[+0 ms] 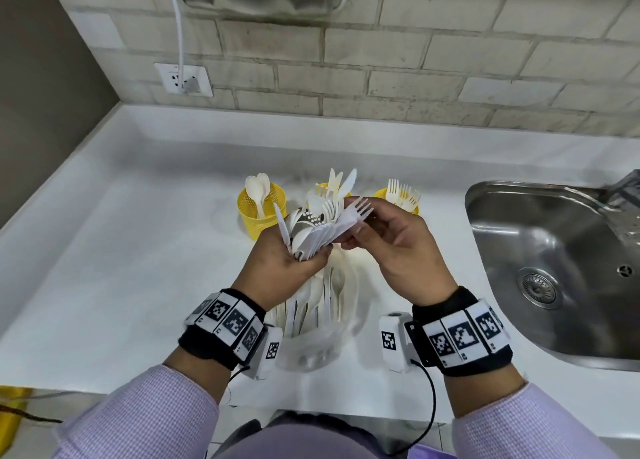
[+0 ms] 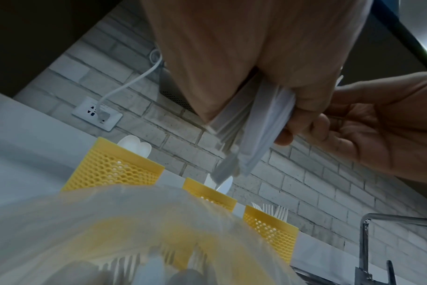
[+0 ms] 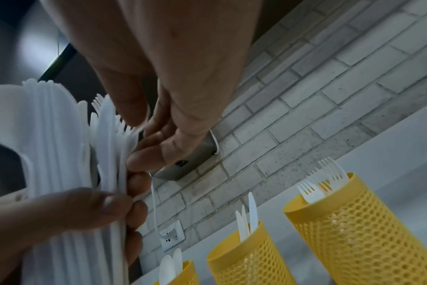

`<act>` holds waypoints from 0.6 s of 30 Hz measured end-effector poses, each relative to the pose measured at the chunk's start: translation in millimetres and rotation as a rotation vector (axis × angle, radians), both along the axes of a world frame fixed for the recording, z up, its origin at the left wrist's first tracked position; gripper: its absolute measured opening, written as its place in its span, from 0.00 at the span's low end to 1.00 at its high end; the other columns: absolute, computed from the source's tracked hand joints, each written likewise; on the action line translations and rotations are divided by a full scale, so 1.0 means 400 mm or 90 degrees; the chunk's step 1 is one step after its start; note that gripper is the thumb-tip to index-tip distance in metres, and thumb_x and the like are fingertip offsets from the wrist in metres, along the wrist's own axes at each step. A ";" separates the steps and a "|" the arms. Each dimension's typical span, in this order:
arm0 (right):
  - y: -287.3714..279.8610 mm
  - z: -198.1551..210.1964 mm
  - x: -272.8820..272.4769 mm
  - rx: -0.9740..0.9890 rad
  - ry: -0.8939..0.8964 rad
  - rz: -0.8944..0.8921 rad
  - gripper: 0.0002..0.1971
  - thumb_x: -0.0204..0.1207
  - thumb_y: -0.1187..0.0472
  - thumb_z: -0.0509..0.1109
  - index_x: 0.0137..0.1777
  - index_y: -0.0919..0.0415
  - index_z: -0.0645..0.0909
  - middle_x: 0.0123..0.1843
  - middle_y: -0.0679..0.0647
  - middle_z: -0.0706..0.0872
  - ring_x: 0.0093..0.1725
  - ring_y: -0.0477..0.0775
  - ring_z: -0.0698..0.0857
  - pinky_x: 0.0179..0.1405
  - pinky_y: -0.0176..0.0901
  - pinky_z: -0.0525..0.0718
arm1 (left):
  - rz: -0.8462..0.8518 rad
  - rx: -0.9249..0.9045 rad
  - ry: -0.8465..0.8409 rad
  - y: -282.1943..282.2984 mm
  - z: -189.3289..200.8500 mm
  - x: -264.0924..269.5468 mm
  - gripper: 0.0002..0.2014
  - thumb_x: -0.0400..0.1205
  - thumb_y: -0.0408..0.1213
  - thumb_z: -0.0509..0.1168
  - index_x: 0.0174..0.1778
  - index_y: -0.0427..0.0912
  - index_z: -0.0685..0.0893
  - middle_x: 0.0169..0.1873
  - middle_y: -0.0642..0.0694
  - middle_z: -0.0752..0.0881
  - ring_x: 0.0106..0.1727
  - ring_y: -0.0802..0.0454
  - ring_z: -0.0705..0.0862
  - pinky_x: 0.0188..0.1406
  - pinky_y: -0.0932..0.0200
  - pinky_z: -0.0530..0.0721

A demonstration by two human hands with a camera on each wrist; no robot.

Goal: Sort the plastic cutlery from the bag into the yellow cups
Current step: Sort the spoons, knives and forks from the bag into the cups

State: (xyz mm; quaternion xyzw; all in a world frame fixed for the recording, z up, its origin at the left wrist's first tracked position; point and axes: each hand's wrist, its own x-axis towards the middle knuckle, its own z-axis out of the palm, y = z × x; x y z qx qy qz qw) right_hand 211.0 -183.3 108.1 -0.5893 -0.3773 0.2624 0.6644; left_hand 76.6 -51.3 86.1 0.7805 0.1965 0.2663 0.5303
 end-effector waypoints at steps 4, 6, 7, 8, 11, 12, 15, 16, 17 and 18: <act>-0.016 0.008 0.029 -0.001 -0.030 0.003 0.08 0.84 0.69 0.69 0.50 0.58 0.87 0.43 0.55 0.91 0.39 0.56 0.89 0.45 0.52 0.88 | 0.014 -0.007 0.008 -0.038 0.008 0.023 0.12 0.79 0.31 0.78 0.49 0.55 0.89 0.46 0.58 0.92 0.49 0.57 0.92 0.50 0.56 0.89; -0.023 0.012 0.034 -0.004 -0.021 0.006 0.07 0.84 0.70 0.69 0.48 0.60 0.88 0.39 0.57 0.90 0.37 0.57 0.88 0.42 0.49 0.87 | 0.015 -0.010 0.004 -0.058 0.011 0.032 0.13 0.79 0.30 0.78 0.47 0.56 0.89 0.43 0.62 0.92 0.46 0.62 0.91 0.46 0.62 0.88; -0.027 0.011 0.041 -0.009 -0.008 -0.007 0.07 0.84 0.72 0.69 0.50 0.63 0.88 0.38 0.59 0.90 0.36 0.56 0.88 0.40 0.47 0.86 | 0.016 -0.007 0.005 -0.070 0.013 0.037 0.15 0.79 0.30 0.78 0.45 0.58 0.87 0.41 0.66 0.91 0.43 0.66 0.89 0.43 0.68 0.86; -0.029 0.008 0.047 -0.016 0.007 -0.026 0.07 0.85 0.73 0.68 0.53 0.66 0.88 0.37 0.60 0.90 0.35 0.56 0.88 0.40 0.46 0.86 | 0.017 -0.002 0.010 -0.079 0.014 0.039 0.17 0.79 0.30 0.78 0.43 0.60 0.85 0.38 0.70 0.89 0.41 0.69 0.87 0.42 0.73 0.83; -0.035 0.001 0.063 -0.040 0.030 -0.057 0.08 0.86 0.72 0.66 0.58 0.69 0.86 0.36 0.61 0.89 0.34 0.56 0.88 0.39 0.48 0.86 | 0.024 0.007 0.015 -0.099 0.013 0.048 0.17 0.79 0.32 0.79 0.42 0.61 0.84 0.38 0.70 0.89 0.42 0.69 0.88 0.43 0.75 0.80; -0.038 0.003 0.068 -0.045 0.023 -0.062 0.08 0.86 0.71 0.66 0.58 0.68 0.86 0.36 0.60 0.89 0.35 0.56 0.88 0.39 0.49 0.86 | 0.028 0.001 0.011 -0.104 0.014 0.052 0.15 0.79 0.33 0.79 0.44 0.61 0.85 0.40 0.68 0.90 0.44 0.66 0.89 0.45 0.73 0.82; -0.047 0.008 0.079 -0.066 -0.035 -0.078 0.10 0.87 0.69 0.64 0.60 0.61 0.86 0.38 0.54 0.89 0.36 0.51 0.88 0.41 0.48 0.87 | 0.027 -0.026 0.002 -0.114 0.014 0.063 0.11 0.79 0.36 0.80 0.50 0.55 0.88 0.47 0.55 0.92 0.50 0.56 0.91 0.51 0.61 0.88; -0.049 0.011 0.082 -0.073 -0.053 -0.068 0.11 0.88 0.68 0.63 0.62 0.60 0.86 0.38 0.53 0.88 0.36 0.49 0.87 0.41 0.46 0.86 | 0.026 -0.030 0.003 -0.119 0.014 0.067 0.11 0.79 0.36 0.80 0.52 0.53 0.88 0.47 0.53 0.92 0.51 0.54 0.91 0.53 0.57 0.89; -0.054 0.013 0.086 -0.078 -0.066 -0.048 0.12 0.89 0.67 0.62 0.64 0.60 0.85 0.38 0.52 0.87 0.35 0.49 0.87 0.40 0.44 0.86 | 0.024 -0.033 0.003 -0.124 0.016 0.073 0.11 0.79 0.35 0.80 0.53 0.52 0.88 0.47 0.52 0.92 0.52 0.52 0.91 0.55 0.53 0.90; -0.057 0.014 0.088 -0.081 -0.077 -0.025 0.12 0.90 0.66 0.62 0.64 0.62 0.85 0.37 0.52 0.86 0.35 0.48 0.86 0.39 0.42 0.84 | 0.022 -0.034 -0.001 -0.128 0.017 0.077 0.12 0.78 0.33 0.79 0.53 0.51 0.88 0.47 0.51 0.92 0.52 0.51 0.92 0.56 0.50 0.90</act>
